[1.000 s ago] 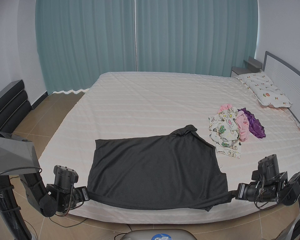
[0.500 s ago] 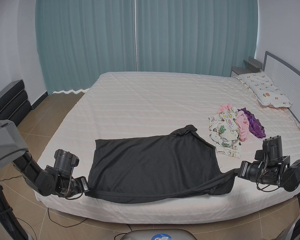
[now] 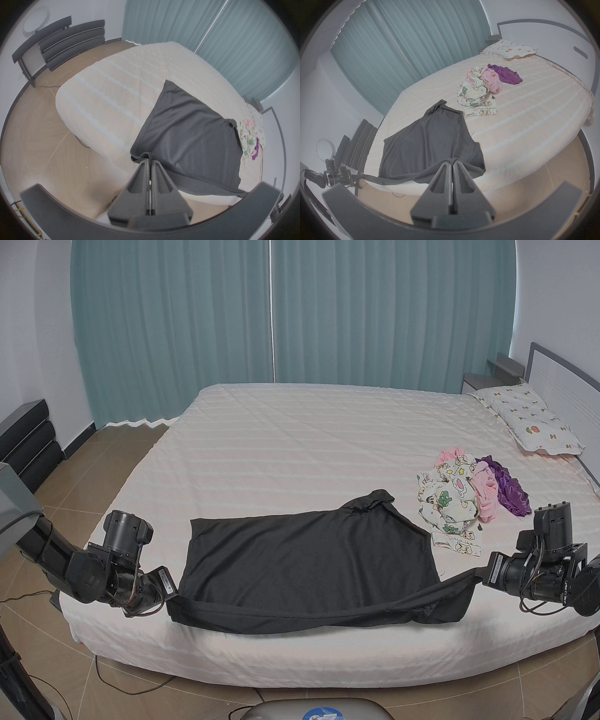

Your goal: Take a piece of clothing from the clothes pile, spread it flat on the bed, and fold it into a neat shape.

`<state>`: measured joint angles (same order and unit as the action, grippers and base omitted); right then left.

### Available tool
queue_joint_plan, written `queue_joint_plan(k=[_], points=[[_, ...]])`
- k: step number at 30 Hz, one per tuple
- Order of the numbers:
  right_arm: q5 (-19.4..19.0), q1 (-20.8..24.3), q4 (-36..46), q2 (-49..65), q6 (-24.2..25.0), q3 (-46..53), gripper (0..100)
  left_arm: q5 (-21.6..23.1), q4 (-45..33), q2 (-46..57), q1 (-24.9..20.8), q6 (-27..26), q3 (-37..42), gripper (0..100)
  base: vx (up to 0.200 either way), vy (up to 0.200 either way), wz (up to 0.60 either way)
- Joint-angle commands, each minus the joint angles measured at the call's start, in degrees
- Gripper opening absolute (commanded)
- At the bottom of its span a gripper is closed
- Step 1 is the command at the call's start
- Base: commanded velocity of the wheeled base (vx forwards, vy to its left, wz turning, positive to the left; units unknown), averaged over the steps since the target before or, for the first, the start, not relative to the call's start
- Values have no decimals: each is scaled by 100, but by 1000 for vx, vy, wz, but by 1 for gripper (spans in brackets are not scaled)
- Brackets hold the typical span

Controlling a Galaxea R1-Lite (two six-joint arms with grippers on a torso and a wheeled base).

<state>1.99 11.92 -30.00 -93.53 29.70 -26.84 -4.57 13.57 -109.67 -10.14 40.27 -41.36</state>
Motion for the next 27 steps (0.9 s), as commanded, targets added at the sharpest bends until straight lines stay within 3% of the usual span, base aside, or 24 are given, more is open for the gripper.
queue_joint_plan(k=[1, 9, 19, 27], points=[[-14, -41, -15, -175, 1, -216, 0, -9, 14, -178, 109, 254, -346, 0, 0, 0, 0], [-181, -58, -23, -755, 63, -717, 0, 18, 5, -609, 118, 298, -733, 0, 0, 0, 0], [-93, -67, -41, -1695, 98, -1780, 0, -264, 5, -1320, 171, 500, -1568, 0, 0, 0, 0], [-93, -111, -41, -2047, 107, -2114, 0, -369, -3, -1435, 206, 667, -1752, 0, 0, 0, 0]])
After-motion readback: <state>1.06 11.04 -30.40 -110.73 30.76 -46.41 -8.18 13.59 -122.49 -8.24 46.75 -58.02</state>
